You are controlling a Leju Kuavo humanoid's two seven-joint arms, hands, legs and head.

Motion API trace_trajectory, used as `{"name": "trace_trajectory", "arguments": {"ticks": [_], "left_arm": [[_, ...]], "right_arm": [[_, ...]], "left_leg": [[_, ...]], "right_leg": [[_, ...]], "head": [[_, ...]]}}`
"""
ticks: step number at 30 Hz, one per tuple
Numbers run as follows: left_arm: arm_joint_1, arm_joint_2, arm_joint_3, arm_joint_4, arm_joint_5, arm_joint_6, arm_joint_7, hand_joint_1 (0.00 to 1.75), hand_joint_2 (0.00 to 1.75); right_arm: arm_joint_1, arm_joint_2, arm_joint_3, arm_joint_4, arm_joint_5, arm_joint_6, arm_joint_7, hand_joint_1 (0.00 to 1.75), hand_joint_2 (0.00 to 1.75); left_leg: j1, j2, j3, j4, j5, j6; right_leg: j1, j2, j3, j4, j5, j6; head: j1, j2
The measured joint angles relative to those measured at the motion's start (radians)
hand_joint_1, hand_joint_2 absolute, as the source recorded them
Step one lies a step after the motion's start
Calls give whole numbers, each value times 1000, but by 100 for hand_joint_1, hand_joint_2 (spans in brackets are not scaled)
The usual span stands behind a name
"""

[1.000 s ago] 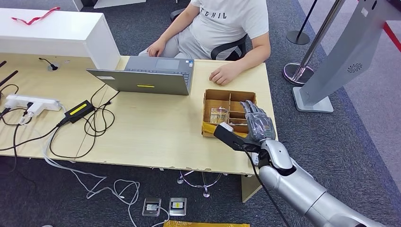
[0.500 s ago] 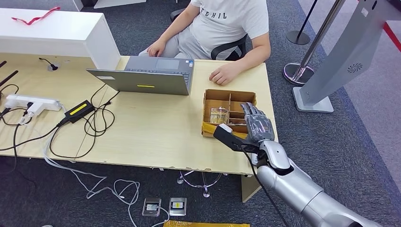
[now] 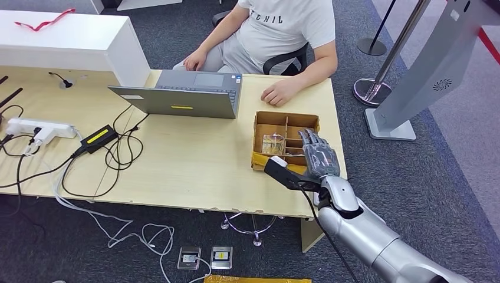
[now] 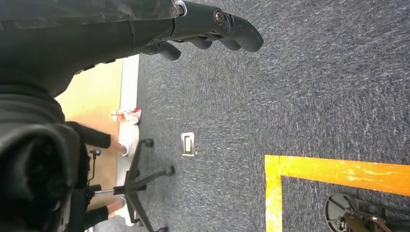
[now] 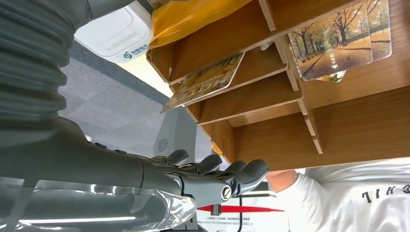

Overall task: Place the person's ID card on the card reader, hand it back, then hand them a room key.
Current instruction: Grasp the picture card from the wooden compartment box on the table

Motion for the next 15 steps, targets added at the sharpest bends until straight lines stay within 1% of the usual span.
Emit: {"name": "trace_trajectory", "arguments": {"ticks": [3,7,11,15], "left_arm": [[0,0,0,0,-1,0,0,0,0],[-1,0,-2,0,-5,1,0,0,0],[-2,0,-6,0,-8,1,1,0,0],[-3,0,-9,0,-10,2,2,0,0]], "right_arm": [[0,2,0,4,10,0,3,0,175],[0,3,0,15,27,-2,8,169,175],[1,3,0,27,37,-2,6,175,175],[1,7,0,42,41,-2,-3,175,175]], "left_leg": [[0,0,0,0,0,0],[0,0,0,0,0,0],[0,0,0,0,0,0],[0,0,0,0,0,0]], "right_leg": [[0,0,0,0,0,0],[0,0,0,0,0,0],[0,0,0,0,0,0],[0,0,0,0,0,0]], "head": [[0,0],[0,0],[0,0],[0,0]]}}
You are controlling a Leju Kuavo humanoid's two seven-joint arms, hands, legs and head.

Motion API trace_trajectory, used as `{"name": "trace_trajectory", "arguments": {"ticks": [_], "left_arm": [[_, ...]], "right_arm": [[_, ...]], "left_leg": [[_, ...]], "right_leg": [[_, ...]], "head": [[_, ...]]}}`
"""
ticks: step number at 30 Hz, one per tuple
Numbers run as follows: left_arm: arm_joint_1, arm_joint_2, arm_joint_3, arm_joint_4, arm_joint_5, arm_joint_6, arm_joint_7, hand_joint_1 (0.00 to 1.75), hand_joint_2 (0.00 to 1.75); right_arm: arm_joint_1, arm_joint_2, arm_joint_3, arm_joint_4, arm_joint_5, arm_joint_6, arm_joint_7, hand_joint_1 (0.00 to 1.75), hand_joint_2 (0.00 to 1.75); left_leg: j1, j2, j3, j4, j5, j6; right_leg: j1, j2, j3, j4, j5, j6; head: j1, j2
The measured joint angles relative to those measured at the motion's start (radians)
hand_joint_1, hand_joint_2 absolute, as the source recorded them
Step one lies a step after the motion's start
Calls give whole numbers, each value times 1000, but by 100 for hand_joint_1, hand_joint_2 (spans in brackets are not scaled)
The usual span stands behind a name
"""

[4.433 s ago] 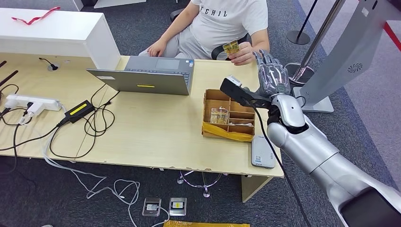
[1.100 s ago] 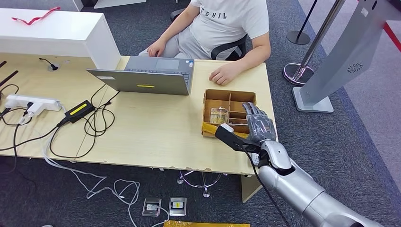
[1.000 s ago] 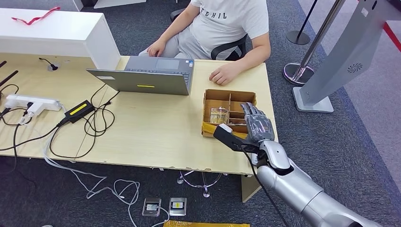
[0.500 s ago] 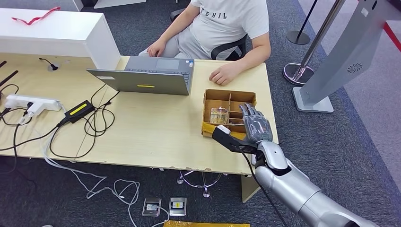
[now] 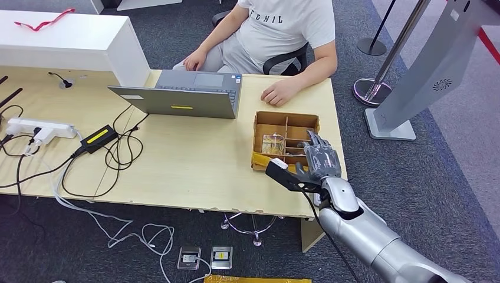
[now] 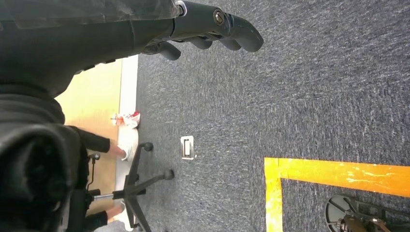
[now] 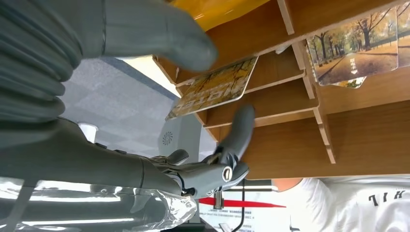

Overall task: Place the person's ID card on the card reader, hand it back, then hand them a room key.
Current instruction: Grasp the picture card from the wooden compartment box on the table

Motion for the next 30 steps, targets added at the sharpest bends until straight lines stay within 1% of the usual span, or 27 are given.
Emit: {"name": "trace_trajectory", "arguments": {"ticks": [15,22,30], "left_arm": [[-5,-2,-11,0,-13,5,5,0,0],[-5,-3,-11,0,-14,5,7,0,0],[-5,-4,-11,0,-23,5,7,0,0]], "right_arm": [[3,29,-1,66,43,-30,-15,175,175],[3,34,-8,75,49,-36,-23,175,175],[-18,38,-31,48,94,-39,-1,175,175]], "left_leg": [[0,0,0,0,0,0],[0,0,0,0,0,0],[0,0,0,0,0,0]], "right_leg": [[0,0,0,0,0,0],[0,0,0,0,0,0],[0,0,0,0,0,0]], "head": [[0,0],[0,0],[0,0]]}}
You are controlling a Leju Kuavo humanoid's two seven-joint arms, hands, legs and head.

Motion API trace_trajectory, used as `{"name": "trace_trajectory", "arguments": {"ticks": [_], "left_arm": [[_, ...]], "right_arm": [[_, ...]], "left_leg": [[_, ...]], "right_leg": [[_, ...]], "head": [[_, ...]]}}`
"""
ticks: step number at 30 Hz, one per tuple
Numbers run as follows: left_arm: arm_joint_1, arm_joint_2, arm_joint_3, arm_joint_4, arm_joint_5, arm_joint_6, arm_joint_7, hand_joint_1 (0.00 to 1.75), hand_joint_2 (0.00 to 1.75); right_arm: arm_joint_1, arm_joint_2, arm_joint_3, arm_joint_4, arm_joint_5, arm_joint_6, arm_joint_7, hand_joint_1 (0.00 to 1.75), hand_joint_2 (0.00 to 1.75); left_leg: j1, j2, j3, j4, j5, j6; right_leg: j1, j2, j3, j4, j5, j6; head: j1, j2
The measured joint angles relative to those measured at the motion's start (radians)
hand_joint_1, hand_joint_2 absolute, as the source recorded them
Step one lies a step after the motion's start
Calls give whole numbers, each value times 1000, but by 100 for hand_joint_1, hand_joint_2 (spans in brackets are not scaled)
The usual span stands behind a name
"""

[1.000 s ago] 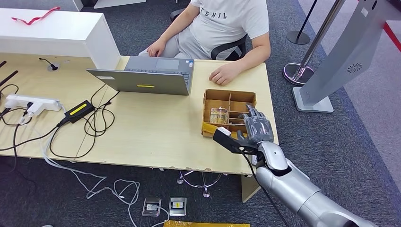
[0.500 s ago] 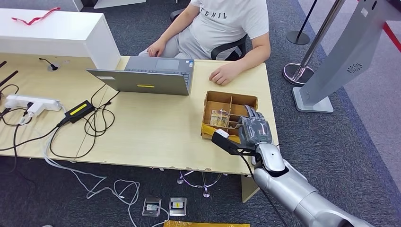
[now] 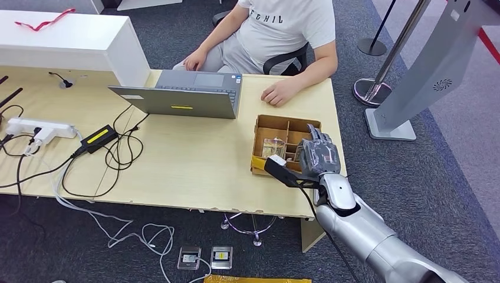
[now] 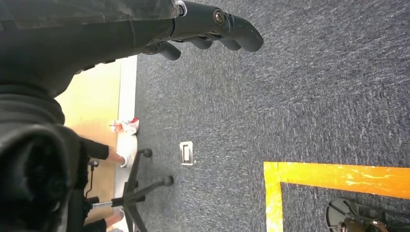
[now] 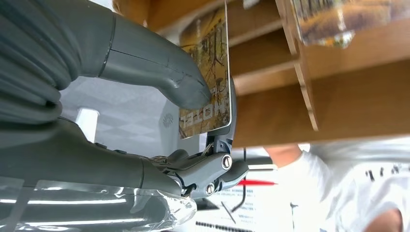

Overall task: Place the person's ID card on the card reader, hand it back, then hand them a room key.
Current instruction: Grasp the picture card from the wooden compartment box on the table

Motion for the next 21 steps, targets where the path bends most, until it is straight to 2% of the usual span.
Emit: {"name": "trace_trajectory", "arguments": {"ticks": [12,21], "left_arm": [[-12,-4,-2,0,-21,-5,-8,0,0],[-17,-8,-2,0,-25,-16,-8,0,0]], "right_arm": [[-199,12,-12,-168,97,76,68,175,175],[-235,41,-11,-198,103,78,68,175,175]], "left_leg": [[0,0,0,0,1,0],[0,0,0,0,1,0]], "right_leg": [[0,1,0,0,0,0],[0,0,0,0,0,0]], "head": [[0,0],[0,0]]}}
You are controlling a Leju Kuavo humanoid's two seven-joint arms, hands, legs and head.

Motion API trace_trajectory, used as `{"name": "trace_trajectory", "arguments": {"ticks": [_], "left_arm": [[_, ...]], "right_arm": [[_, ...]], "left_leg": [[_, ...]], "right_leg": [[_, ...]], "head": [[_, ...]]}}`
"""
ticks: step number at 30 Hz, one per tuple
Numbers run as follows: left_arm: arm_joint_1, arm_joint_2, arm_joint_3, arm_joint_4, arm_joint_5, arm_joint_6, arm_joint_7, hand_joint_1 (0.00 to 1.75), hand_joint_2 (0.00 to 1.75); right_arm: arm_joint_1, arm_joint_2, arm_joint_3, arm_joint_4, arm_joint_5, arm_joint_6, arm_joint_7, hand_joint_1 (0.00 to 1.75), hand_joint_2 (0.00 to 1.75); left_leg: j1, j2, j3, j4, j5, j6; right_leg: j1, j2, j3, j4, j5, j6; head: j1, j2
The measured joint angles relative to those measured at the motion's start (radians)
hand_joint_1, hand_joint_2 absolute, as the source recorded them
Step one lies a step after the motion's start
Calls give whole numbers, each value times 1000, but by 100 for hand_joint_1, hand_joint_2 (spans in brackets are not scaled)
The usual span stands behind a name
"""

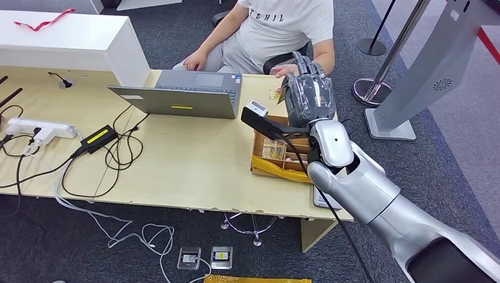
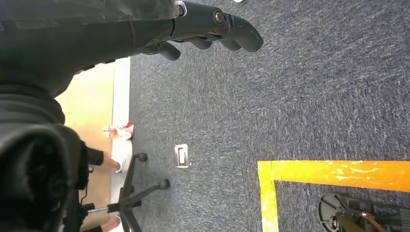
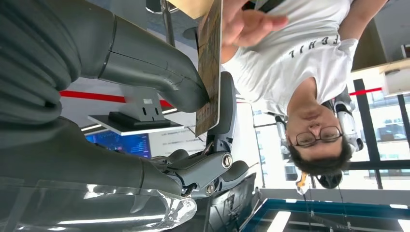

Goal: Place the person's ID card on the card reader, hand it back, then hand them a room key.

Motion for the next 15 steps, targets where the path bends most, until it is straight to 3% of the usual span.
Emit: {"name": "trace_trajectory", "arguments": {"ticks": [15], "left_arm": [[-6,0,-2,0,-15,-21,0,0,0]], "right_arm": [[15,6,0,25,-75,-36,-34,175,175]], "left_leg": [[0,0,0,0,0,0]], "right_leg": [[0,0,0,0,0,0]], "head": [[0,0]]}}
